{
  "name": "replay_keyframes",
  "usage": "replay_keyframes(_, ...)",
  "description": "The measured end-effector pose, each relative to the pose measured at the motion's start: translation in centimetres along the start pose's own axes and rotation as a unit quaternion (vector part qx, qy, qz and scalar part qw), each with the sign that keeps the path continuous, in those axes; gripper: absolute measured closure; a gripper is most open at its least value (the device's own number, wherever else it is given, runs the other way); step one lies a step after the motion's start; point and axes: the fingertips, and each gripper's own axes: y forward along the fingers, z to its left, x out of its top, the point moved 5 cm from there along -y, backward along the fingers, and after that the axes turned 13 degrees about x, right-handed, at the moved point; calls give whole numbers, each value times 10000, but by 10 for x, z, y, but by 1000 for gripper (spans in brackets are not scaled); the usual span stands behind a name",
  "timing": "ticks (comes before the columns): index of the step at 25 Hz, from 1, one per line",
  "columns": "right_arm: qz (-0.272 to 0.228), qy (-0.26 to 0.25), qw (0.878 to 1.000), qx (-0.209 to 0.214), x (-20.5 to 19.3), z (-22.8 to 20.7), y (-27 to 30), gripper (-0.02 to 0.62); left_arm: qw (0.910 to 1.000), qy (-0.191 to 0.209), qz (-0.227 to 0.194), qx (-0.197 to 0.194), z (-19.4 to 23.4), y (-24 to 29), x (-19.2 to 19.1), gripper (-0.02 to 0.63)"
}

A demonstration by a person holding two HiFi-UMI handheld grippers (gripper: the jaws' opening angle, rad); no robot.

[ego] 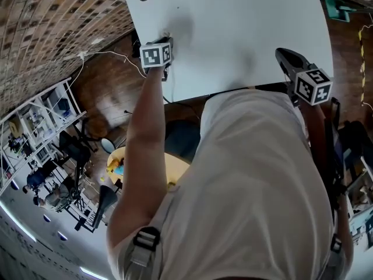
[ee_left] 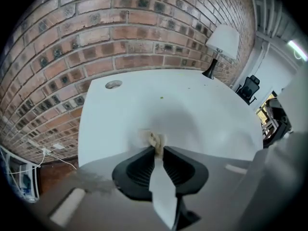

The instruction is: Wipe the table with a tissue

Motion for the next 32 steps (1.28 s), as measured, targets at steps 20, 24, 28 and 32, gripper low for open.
replay_keyframes(20, 284, 4, 9968, 743, 24, -14, 45, 581, 9923, -1103, -521, 210, -11, -44, -24, 538)
replay_keyframes(24, 232, 71, 9964, 814, 27, -15, 55, 581, 9848, -1543, -614, 518, 19, -51, -17, 537)
replay_keyframes(28, 167, 80, 9959, 885, 33, -19, 58, 581, 9843, -1555, -524, 655, 23, -43, -27, 537)
replay_keyframes(32, 98, 38, 9958, 913, 45, -23, 62, 581, 9918, -1058, -395, 601, 12, -40, -15, 537)
